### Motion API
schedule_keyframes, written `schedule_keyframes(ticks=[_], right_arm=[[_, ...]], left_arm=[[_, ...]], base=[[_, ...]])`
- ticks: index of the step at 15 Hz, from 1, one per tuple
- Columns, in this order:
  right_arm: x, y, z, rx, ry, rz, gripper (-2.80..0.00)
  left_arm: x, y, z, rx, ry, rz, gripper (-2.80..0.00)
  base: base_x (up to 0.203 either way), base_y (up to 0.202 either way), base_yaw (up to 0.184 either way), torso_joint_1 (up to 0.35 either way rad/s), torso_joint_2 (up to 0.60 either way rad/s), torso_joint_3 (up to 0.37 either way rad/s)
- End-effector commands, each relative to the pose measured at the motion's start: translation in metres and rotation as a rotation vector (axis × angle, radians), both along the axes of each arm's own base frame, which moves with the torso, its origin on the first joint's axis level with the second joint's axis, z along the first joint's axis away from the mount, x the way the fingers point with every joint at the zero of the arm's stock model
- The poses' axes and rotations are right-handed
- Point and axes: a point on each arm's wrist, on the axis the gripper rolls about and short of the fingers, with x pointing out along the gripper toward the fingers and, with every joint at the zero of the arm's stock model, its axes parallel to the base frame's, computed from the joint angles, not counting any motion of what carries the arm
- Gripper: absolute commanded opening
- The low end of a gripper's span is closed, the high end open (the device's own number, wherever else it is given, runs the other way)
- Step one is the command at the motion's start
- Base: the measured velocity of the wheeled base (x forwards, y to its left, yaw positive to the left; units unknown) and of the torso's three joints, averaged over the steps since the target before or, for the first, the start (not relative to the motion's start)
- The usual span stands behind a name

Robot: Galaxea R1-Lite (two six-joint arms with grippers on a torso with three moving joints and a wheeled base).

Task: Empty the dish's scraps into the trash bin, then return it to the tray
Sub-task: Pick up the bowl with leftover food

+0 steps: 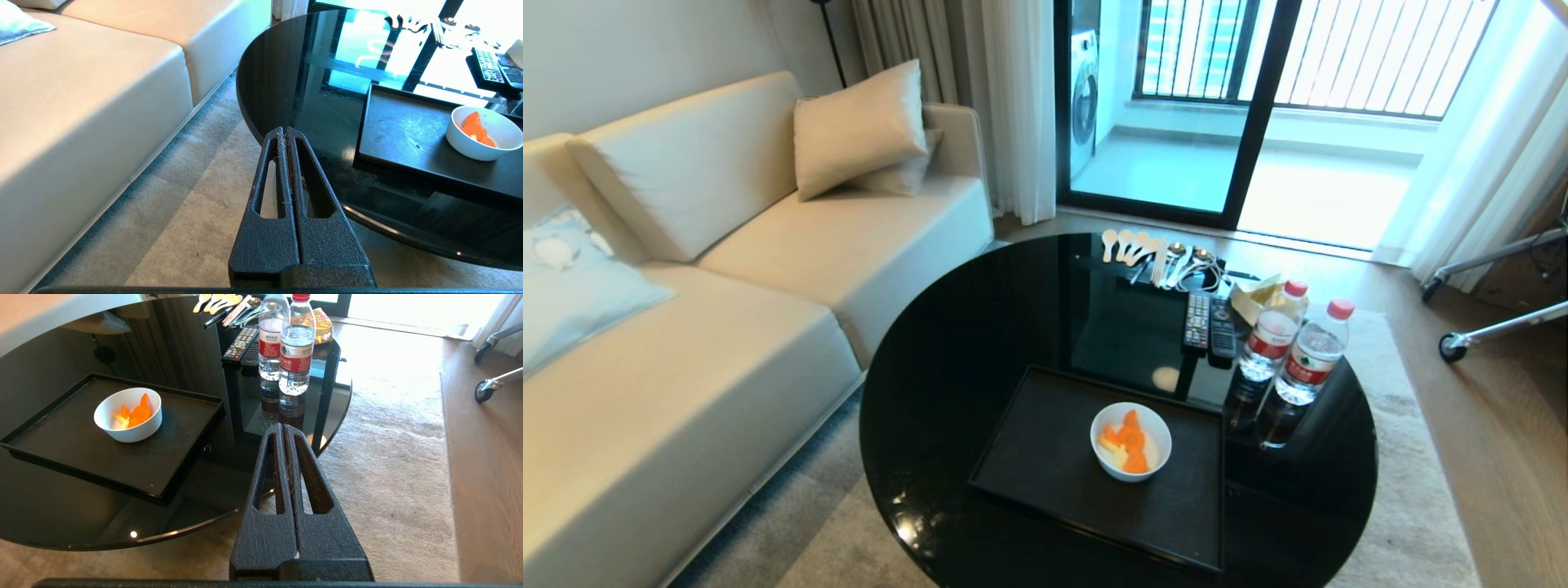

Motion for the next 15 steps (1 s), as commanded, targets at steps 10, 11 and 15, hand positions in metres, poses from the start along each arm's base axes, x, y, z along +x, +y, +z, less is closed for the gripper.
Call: schedule_keyframes(ticks=[10,11,15], right_arm=[[0.005,0.002,0.045,-0.103,0.092,0.105,-2.8],[0.008,0.002,0.05,-0.101,0.104,0.134,-2.8],[0.036,0.005,0.078,-0.081,0.19,0.274,-2.8]], left_arm=[[0.0,0.0,0.0,-0.001,-0.001,0.0,-2.8],[0.0,0.0,0.0,-0.001,-0.001,0.0,-2.8],[0.0,0.0,0.0,-0.001,-0.001,0.0,-2.8]], base=[[0.0,0.0,0.0,0.0,0.0,0.0],[0.0,0.0,0.0,0.0,0.0,0.0],[0.0,0.0,0.0,0.0,0.0,0.0]])
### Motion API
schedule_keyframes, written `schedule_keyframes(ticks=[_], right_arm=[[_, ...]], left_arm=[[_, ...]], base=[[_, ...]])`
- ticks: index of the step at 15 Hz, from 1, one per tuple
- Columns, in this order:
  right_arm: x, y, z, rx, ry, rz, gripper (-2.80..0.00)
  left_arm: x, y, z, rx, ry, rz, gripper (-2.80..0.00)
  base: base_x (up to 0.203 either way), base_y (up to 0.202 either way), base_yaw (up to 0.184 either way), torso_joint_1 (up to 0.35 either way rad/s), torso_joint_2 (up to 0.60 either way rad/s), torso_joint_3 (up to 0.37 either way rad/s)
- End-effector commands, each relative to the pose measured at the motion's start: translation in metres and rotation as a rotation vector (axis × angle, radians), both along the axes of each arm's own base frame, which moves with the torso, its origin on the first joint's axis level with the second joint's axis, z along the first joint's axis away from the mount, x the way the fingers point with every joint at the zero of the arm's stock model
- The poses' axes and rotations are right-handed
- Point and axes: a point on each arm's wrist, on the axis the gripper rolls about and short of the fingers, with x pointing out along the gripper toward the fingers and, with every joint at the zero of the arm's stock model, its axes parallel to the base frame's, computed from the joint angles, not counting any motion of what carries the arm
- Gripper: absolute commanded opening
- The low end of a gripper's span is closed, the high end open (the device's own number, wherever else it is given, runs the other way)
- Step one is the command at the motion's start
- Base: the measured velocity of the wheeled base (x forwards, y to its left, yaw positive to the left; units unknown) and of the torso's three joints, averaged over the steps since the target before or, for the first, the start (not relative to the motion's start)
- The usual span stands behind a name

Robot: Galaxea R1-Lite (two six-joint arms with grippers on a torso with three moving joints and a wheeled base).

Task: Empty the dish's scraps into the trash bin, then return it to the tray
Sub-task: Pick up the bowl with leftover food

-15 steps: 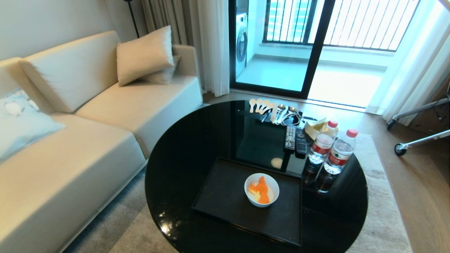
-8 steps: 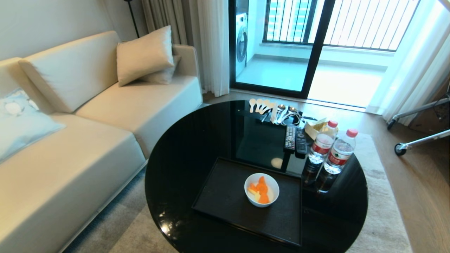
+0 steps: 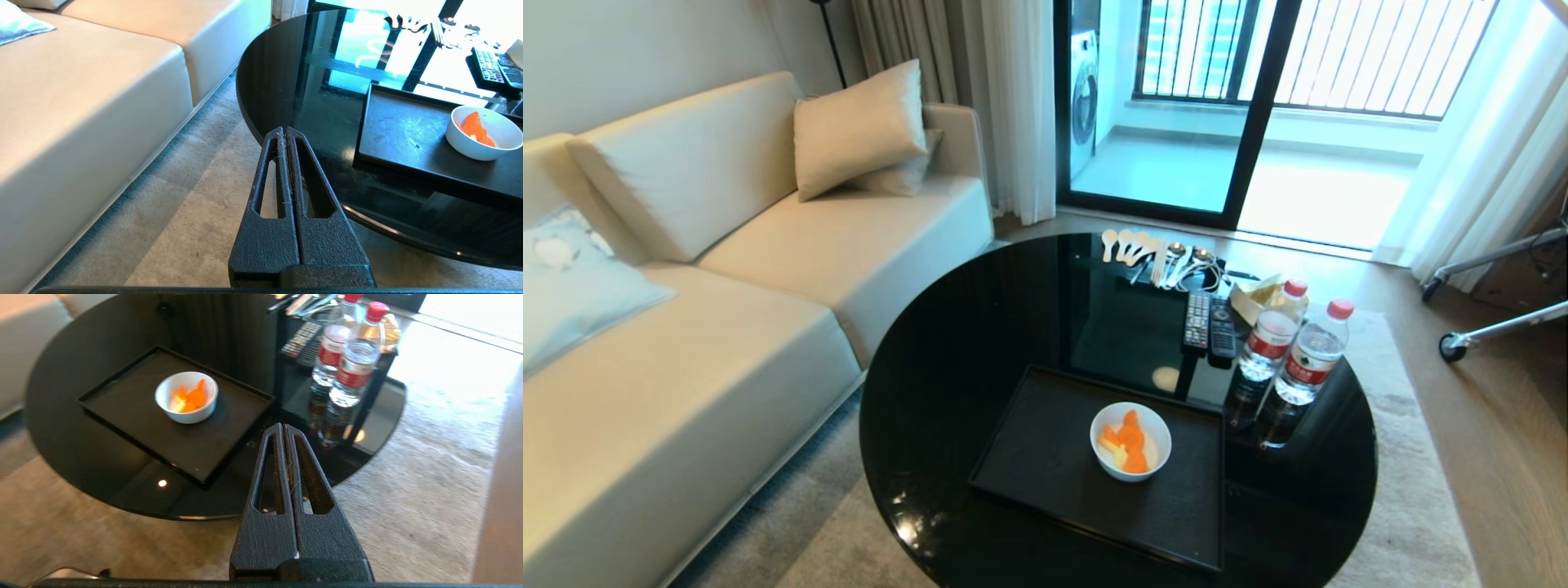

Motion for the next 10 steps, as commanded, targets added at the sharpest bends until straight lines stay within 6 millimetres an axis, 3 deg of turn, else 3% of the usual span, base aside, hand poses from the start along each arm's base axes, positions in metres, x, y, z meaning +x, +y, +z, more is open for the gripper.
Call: schedule_keyframes(ticks=[1,6,10], right_arm=[[0.032,0.005,0.015,0.0,0.12,0.054,-2.8],[0.113,0.026,0.065,0.03,0.087,0.121,-2.8],[0.151,0.037,0.064,-0.018,0.136,0.136,-2.8]], left_arm=[[0.0,0.0,0.0,-0.001,-0.001,0.0,-2.8],[0.0,0.0,0.0,-0.001,-0.001,0.0,-2.8],[0.0,0.0,0.0,-0.001,-0.001,0.0,-2.8]], base=[[0.0,0.0,0.0,0.0,0.0,0.0],[0.0,0.0,0.0,0.0,0.0,0.0],[0.0,0.0,0.0,0.0,0.0,0.0]])
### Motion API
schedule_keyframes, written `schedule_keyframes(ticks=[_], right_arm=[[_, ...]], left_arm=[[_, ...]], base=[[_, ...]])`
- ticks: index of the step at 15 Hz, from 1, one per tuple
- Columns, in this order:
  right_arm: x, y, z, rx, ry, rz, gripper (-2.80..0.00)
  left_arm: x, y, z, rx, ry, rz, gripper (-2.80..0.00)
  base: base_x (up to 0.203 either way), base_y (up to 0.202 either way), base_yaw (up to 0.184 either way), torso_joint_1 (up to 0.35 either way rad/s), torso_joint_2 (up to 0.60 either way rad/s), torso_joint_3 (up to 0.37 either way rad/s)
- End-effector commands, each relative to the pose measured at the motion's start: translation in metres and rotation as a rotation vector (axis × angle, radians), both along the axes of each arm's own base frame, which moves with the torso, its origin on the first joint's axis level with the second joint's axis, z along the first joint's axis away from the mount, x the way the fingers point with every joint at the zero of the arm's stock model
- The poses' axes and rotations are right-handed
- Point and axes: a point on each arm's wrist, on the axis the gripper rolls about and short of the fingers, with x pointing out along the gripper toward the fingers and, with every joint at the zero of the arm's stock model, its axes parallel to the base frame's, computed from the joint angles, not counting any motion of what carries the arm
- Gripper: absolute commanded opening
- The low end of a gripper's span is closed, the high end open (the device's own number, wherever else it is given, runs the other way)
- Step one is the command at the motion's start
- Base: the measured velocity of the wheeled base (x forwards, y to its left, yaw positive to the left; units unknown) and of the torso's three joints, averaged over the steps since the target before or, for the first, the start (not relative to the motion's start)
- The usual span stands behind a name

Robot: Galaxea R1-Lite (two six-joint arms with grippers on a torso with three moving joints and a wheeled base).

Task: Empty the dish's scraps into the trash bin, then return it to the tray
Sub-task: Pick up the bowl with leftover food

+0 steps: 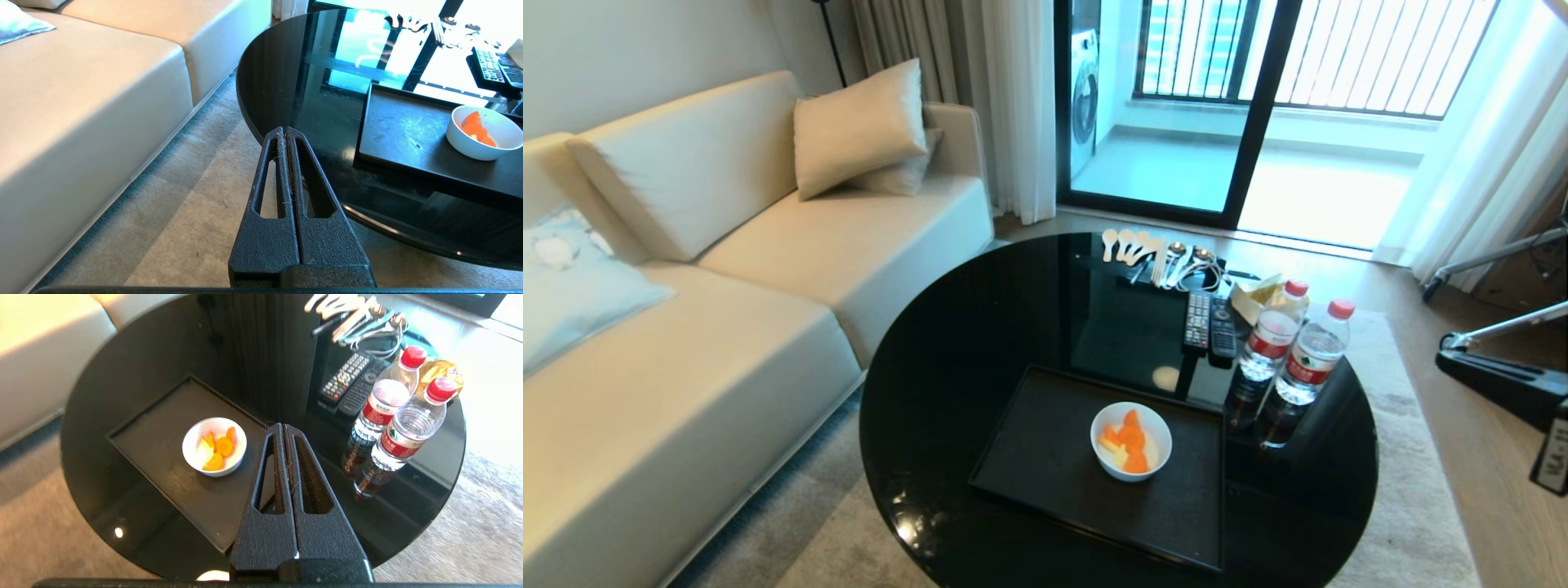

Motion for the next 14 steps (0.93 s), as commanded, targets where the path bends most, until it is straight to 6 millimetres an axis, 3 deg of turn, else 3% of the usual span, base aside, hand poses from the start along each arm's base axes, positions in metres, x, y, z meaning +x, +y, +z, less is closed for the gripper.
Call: schedule_keyframes(ticks=[1,7,11,14], right_arm=[[0.032,0.009,-0.01,-0.058,0.086,0.013,-2.8],[0.064,0.044,-0.031,-0.248,0.252,0.18,-2.8],[0.084,0.054,-0.052,-0.322,0.362,0.117,-2.8],[0.114,0.07,-0.074,-0.354,0.45,0.133,-2.8]], left_arm=[[0.0,0.0,0.0,-0.002,-0.001,0.0,-2.8],[0.0,0.0,0.0,-0.001,-0.001,0.0,-2.8],[0.0,0.0,0.0,-0.001,-0.001,0.0,-2.8],[0.0,0.0,0.0,-0.001,-0.001,0.0,-2.8]], base=[[0.0,0.0,0.0,0.0,0.0,0.0],[0.0,0.0,0.0,0.0,0.0,0.0],[0.0,0.0,0.0,0.0,0.0,0.0],[0.0,0.0,0.0,0.0,0.0,0.0]])
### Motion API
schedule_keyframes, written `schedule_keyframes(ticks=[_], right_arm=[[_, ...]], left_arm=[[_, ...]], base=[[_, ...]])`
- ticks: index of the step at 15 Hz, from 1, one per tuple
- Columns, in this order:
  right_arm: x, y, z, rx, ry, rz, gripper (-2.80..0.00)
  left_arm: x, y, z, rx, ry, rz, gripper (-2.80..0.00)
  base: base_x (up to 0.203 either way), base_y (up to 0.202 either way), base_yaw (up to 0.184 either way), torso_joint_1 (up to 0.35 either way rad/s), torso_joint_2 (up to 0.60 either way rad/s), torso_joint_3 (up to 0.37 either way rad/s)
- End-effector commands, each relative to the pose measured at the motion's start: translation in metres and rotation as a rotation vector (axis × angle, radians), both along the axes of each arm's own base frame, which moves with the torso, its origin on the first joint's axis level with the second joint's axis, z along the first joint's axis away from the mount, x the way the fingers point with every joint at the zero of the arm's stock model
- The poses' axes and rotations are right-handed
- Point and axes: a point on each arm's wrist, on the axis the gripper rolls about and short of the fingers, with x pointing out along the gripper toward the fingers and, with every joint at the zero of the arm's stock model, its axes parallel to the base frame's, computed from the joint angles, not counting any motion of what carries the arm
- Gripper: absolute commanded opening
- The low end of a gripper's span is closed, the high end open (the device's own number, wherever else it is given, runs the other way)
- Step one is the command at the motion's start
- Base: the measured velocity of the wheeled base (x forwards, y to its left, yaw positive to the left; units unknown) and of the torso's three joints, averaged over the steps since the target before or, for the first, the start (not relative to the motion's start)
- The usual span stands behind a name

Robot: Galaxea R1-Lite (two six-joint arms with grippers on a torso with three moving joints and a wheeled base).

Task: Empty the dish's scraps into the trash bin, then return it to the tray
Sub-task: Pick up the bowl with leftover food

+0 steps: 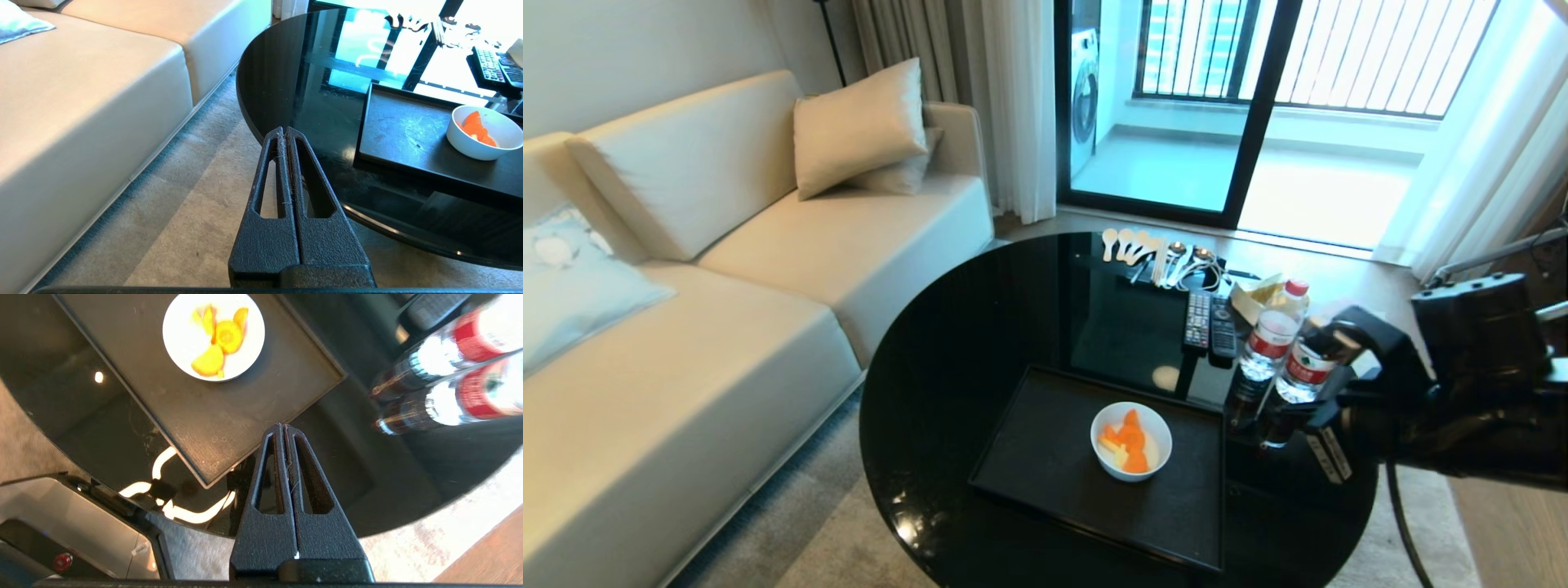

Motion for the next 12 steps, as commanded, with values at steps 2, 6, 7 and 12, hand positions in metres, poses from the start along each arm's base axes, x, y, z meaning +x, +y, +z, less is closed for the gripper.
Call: schedule_keyframes(ticks=[2,6,7,12], right_arm=[[0.041,0.024,-0.017,0.01,0.084,-0.014,-2.8],[0.068,0.051,-0.005,0.126,0.283,-0.154,0.0],[0.069,0.055,-0.006,0.15,0.356,-0.216,0.0],[0.07,0.094,-0.023,0.108,0.484,-0.379,0.0]], left_arm=[[0.0,0.0,0.0,-0.001,-0.001,0.0,-2.8],[0.0,0.0,0.0,-0.001,-0.001,0.0,-2.8],[0.0,0.0,0.0,-0.001,-0.001,0.0,-2.8],[0.0,0.0,0.0,-0.001,-0.001,0.0,-2.8]], base=[[0.0,0.0,0.0,0.0,0.0,0.0],[0.0,0.0,0.0,0.0,0.0,0.0],[0.0,0.0,0.0,0.0,0.0,0.0],[0.0,0.0,0.0,0.0,0.0,0.0]])
